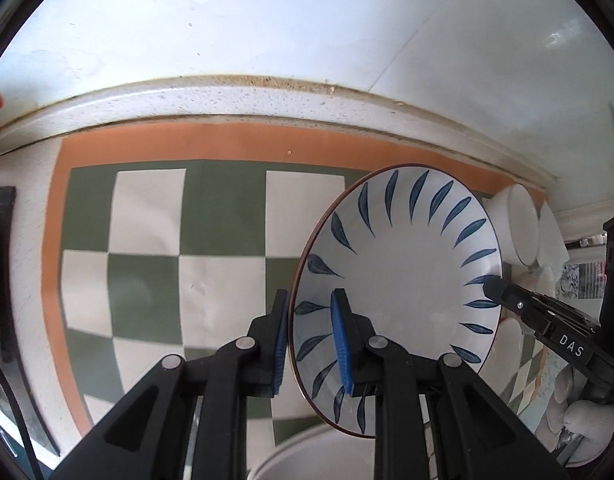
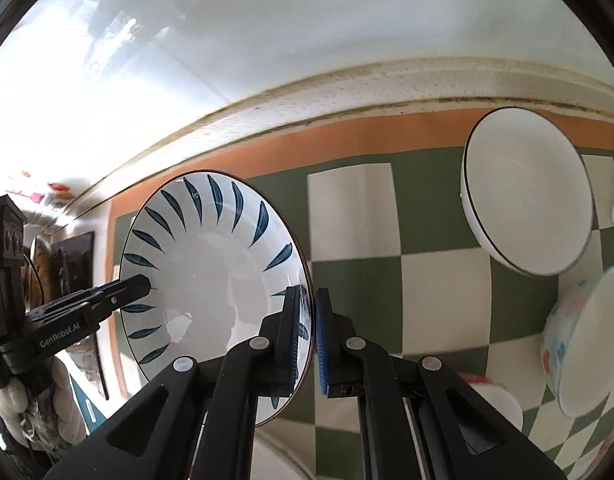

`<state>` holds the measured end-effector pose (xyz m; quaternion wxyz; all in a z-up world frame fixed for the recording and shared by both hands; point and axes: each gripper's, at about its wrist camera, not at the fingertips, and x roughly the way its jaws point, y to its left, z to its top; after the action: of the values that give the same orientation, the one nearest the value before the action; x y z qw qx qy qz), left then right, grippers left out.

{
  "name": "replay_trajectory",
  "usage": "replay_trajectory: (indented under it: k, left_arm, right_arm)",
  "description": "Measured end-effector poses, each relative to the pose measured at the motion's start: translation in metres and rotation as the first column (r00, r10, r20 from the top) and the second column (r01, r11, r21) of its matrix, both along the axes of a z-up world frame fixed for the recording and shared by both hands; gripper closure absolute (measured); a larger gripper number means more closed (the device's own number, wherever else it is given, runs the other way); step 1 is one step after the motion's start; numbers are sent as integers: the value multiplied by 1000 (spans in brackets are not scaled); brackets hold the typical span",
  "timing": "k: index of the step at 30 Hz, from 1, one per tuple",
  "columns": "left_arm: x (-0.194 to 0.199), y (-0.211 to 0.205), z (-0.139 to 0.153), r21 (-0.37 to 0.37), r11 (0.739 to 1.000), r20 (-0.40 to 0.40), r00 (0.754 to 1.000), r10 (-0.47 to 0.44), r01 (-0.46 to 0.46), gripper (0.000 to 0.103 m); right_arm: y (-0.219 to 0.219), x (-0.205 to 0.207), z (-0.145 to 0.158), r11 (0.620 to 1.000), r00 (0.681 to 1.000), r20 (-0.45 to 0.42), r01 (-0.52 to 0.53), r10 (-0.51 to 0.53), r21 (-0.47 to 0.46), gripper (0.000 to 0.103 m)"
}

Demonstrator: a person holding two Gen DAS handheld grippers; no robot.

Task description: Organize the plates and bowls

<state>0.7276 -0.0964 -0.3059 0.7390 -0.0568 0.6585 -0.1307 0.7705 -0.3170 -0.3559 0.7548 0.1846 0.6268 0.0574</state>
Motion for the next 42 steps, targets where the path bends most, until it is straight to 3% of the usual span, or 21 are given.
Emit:
replay_trajectory:
  k: [10,17,23,29,37,42]
  left_arm:
    - [-65,5,34,24,999,47,999,-26,24,85]
    - [-111,16,40,7,1000,40,999,-14,14,85]
    - [-154,24,29,32,999,8,1000,7,-7,85]
    - [-188,33,-3,53,996,-58,996,69,-66,85]
    - [-202,32,-39,82,992,-120,988,101,-92,85]
    - [-205,31,-47,99,992,-136,986,97,-84,85]
  right_arm:
    - [12,-63,48,999,998,62,-31,30,18,94]
    - [12,-119,60,998,996,75,-51,48,33,94]
    - [20,-157,42,995,996,44,-85,83,56,94]
    - [29,-186,14,987,991,3,-132,133,88,94]
    - [36,-199,-16,979,981,-37,-187,190,77,94]
    - [37,-201,-30,980,979,-63,-190,194,65,94]
